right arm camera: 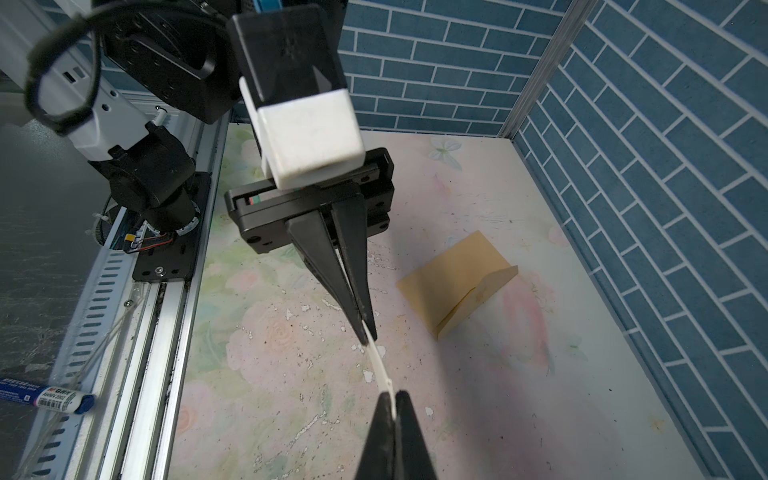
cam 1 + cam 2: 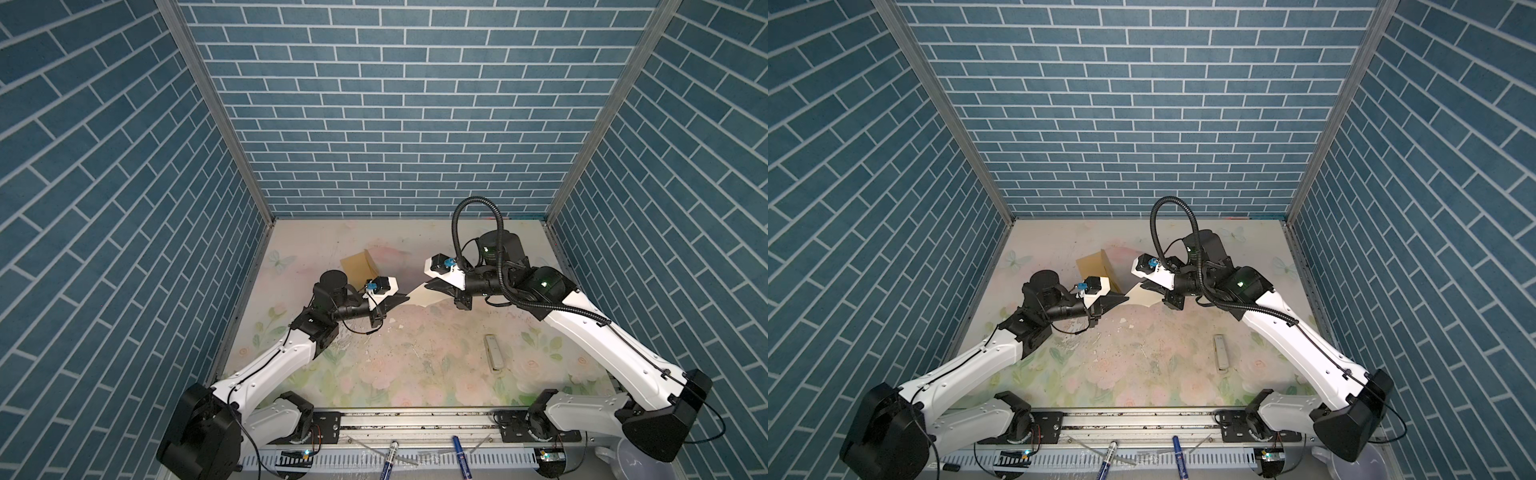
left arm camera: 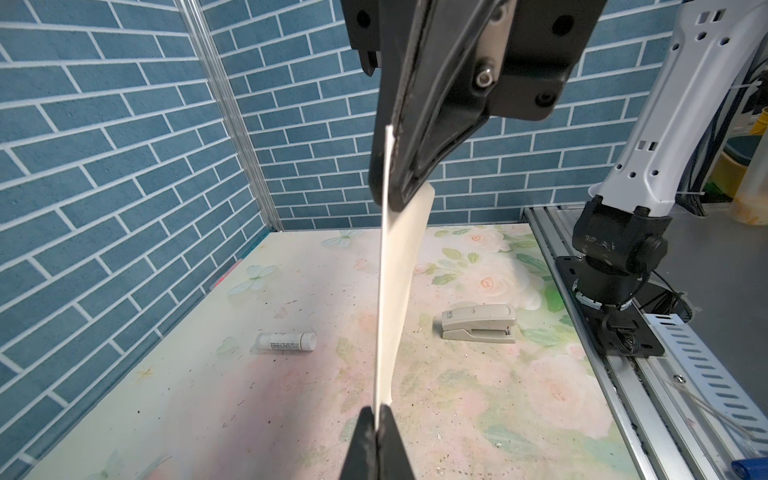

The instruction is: Place the letter into the envelope and seal it

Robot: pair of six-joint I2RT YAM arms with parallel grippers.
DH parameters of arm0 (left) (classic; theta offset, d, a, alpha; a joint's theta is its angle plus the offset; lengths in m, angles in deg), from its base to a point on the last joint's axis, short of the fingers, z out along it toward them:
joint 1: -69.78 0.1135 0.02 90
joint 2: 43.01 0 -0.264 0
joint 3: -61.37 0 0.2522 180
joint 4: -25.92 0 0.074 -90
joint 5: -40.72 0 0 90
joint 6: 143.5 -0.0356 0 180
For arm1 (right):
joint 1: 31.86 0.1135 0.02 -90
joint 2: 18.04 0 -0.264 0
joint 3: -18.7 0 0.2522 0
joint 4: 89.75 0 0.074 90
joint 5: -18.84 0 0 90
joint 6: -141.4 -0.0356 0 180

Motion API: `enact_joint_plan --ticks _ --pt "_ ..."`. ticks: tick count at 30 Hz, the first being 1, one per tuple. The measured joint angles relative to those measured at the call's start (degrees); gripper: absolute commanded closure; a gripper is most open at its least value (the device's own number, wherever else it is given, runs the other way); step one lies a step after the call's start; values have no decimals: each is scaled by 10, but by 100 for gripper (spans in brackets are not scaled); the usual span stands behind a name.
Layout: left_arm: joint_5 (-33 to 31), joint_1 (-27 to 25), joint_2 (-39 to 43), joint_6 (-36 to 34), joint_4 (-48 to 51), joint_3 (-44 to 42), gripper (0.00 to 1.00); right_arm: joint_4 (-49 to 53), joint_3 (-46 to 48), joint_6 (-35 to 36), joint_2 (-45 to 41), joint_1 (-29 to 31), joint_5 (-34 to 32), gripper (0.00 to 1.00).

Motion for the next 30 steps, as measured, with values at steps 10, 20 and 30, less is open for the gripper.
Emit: enact_joint_plan --ticks 10,20,30 --pt "-14 0 0 -9 0 -21 94 13 0 0 -5 -8 -5 100" --pt "-29 -2 0 -10 -10 -47 94 23 0 10 -10 -16 -7 100" --pt "-61 0 7 -6 41 -66 82 17 0 11 -33 -28 -10 100"
